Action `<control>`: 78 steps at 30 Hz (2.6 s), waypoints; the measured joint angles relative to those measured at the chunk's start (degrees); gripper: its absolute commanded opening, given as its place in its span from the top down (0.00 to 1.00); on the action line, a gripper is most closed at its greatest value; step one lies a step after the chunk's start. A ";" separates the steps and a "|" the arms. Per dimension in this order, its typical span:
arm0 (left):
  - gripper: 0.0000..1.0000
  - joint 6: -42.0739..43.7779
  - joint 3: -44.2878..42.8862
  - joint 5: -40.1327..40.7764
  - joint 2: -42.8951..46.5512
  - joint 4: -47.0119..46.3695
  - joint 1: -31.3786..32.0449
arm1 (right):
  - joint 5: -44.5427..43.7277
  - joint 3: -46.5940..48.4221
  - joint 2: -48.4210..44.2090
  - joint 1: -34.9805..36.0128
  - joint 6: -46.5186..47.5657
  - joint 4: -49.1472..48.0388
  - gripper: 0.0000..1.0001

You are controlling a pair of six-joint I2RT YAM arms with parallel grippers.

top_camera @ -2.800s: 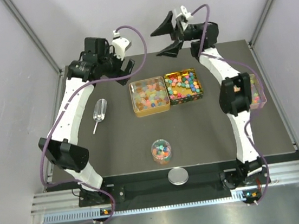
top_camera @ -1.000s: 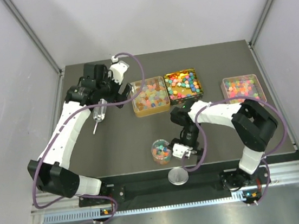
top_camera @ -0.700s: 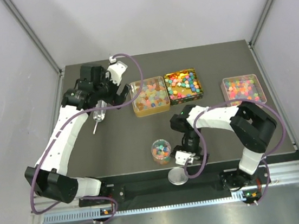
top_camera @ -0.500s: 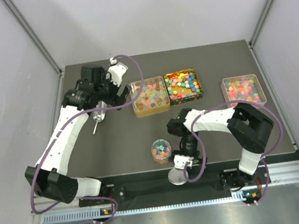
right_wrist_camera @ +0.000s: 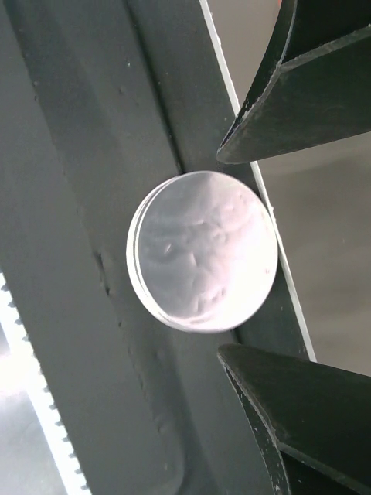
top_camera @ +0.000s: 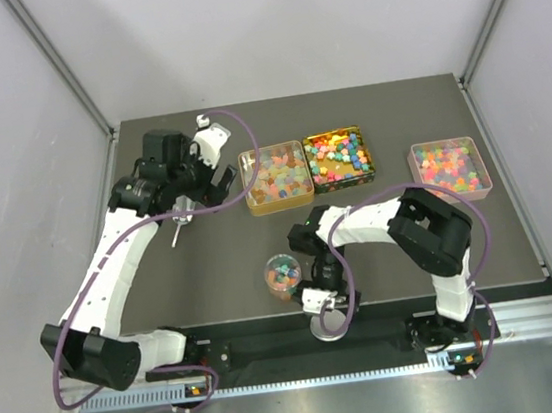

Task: Pack the candies
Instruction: Move the packing bottle to the center of the board, then pick up the bottle lid at the center of the board, then close the bottle lid on the packing bottle.

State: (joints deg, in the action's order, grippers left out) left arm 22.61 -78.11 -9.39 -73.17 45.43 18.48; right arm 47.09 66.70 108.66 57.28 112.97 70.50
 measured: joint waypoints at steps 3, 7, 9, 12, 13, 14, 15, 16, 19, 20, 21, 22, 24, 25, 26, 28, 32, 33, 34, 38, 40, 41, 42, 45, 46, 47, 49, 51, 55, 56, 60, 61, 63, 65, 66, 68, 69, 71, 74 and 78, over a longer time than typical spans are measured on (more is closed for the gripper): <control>0.02 -0.02 0.61 -0.02 0.83 -0.04 -0.52 | -0.04 0.68 1.22 0.15 0.00 -0.35 0.00; 0.02 -0.04 1.86 -0.02 1.16 -0.02 -1.16 | -0.57 1.97 2.38 0.50 0.02 0.31 0.00; 0.02 -0.04 2.23 -0.04 1.16 0.00 -1.22 | -0.94 1.99 2.49 0.70 0.00 0.46 0.00; 0.02 -0.07 2.47 -0.15 1.16 0.00 -1.38 | -1.49 1.97 2.51 0.98 0.00 0.50 0.00; 0.02 -0.07 2.47 -0.20 1.16 -0.02 -1.42 | -1.64 1.97 2.54 1.03 0.00 0.50 0.00; 0.02 -0.07 2.47 -0.20 1.16 -0.02 -1.44 | -1.79 1.95 2.56 1.09 0.00 0.50 0.00; 0.02 -0.09 2.47 -0.20 1.16 -0.02 -1.49 | -1.88 1.95 2.58 1.14 0.02 0.50 0.00; 0.02 -0.09 2.47 -0.20 1.16 -0.02 -1.55 | -2.01 1.88 2.64 1.18 0.02 0.46 0.00; 0.03 -0.15 2.49 -0.22 1.16 -0.02 -1.73 | -2.08 1.53 3.21 1.22 0.02 0.46 0.00; 0.03 -0.17 2.51 -0.24 1.16 -0.02 -1.84 | -2.10 1.46 3.50 1.22 0.02 0.44 0.00; 0.03 -0.22 2.58 -0.28 1.16 -0.02 -1.99 | -2.10 1.25 3.82 1.25 0.00 0.15 0.00; 0.03 -0.24 2.64 -0.35 1.16 -0.02 -2.14 | -2.19 1.11 4.02 1.29 0.00 0.15 0.00; 0.03 -0.28 2.78 -0.46 1.16 -0.02 -2.36 | -2.25 0.76 4.44 1.36 0.02 -0.07 0.00; 0.03 -0.35 2.80 -0.52 1.16 0.00 -2.45 | -2.25 0.57 4.50 1.38 0.00 -0.17 0.00; 0.03 -0.42 2.80 -0.63 1.16 0.00 -2.56 | -2.25 0.42 4.52 1.40 0.02 -0.24 0.00; 0.03 -0.46 2.80 -0.85 1.16 0.00 -2.78 | -2.21 0.39 4.52 1.46 0.00 -0.31 0.01; 0.03 -0.72 2.80 -1.42 1.18 0.00 -3.15 | -2.19 0.39 4.52 1.51 0.00 -0.46 0.07; 0.03 -0.87 2.80 -1.53 1.18 0.00 -3.23 | -2.21 0.39 4.52 1.51 0.02 -0.48 0.08; 0.03 -1.01 2.80 -1.66 1.18 0.00 -3.34 | -2.23 0.39 4.52 1.51 0.00 -0.52 0.09; 0.03 -1.49 2.80 -1.99 1.18 0.00 -3.52 | -2.47 0.39 4.33 1.49 0.00 -0.52 0.16; 0.03 -1.51 2.80 -2.16 1.18 0.00 -3.52 | -2.93 0.13 3.61 1.49 0.02 -0.74 0.17; 0.03 -1.49 2.80 -2.34 1.18 0.00 -3.52 | -3.34 -0.24 2.84 1.44 0.02 -0.83 0.18; 0.03 -1.49 2.80 -2.45 1.18 0.00 -3.52 | -4.04 -0.72 1.68 1.44 0.04 -0.87 0.18; 0.03 -1.42 2.80 -2.99 1.18 -0.04 -3.52 | -6.69 -1.84 -2.71 0.92 0.00 -0.55 0.19; 0.03 -1.40 2.78 -3.21 1.18 -0.09 -3.52 | -8.11 -1.95 -4.79 0.66 0.04 -0.02 0.20; 0.03 -1.38 2.78 -3.34 1.18 -0.31 -3.52 | -9.42 -1.95 -7.06 0.17 0.07 0.52 0.21; 0.02 -1.33 2.69 -3.78 1.18 -1.25 -3.52 | -12.31 -1.51 -11.43 -0.98 0.15 2.12 0.21; 0.02 -1.38 2.32 -4.15 1.18 -2.38 -3.52 | -14.71 -0.15 -14.49 -2.34 0.28 3.74 0.26; 0.02 -1.42 1.92 -4.57 1.20 -5.66 -3.52 | -18.53 5.55 -16.52 -4.83 0.46 5.01 0.28; 0.02 -1.40 1.92 -4.59 1.22 -6.27 -3.52 | -19.15 6.91 -16.52 -5.20 0.46 4.90 0.28; 0.02 -1.40 1.92 -4.26 1.55 -7.63 -3.52 | -20.96 11.02 -16.28 -5.60 -0.17 3.67 0.28; 0.02 -1.38 1.97 -4.02 1.75 -7.87 -3.56 | -21.38 12.20 -16.06 -5.60 -0.79 3.37 0.28; 0.02 -1.42 2.67 -3.13 2.67 -8.63 -3.80 | -22.10 15.06 -15.08 -5.57 -1.97 2.73 0.27; 0.02 -1.44 4.13 -2.45 4.26 -9.27 -4.55 | -22.80 18.01 -13.79 -5.35 -2.91 2.45 0.26; 0.02 -1.46 4.74 -2.03 5.05 -9.38 -4.98 | -23.17 19.58 -12.96 -5.27 -3.34 2.10 0.26; 0.02 -1.53 6.40 -1.16 6.91 -9.73 -6.47 | -24.00 22.36 -11.32 -4.90 -4.07 1.40 0.25; 0.02 -1.62 7.10 -0.57 7.72 -9.86 -7.28 | -24.37 22.91 -10.75 -4.63 -4.17 0.96 0.25; 0.02 -1.77 8.26 0.55 9.05 -10.12 -9.11 | -25.49 24.13 -9.33 -3.50 -4.22 0.37 0.26; 0.02 -1.95 9.46 3.02 10.45 -11.23 -11.21 | -27.17 25.07 -6.03 -0.63 -4.22 -0.63 0.25; 0.02 -1.90 11.65 5.29 12.83 -12.28 -12.20 | -29.00 25.53 -1.53 3.10 -4.09 -0.85 0.25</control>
State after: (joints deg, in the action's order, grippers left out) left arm 20.71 -66.46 -4.10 -60.34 33.15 6.28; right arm 18.09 92.23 107.13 60.38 108.88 69.65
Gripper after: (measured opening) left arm 0.983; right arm 0.846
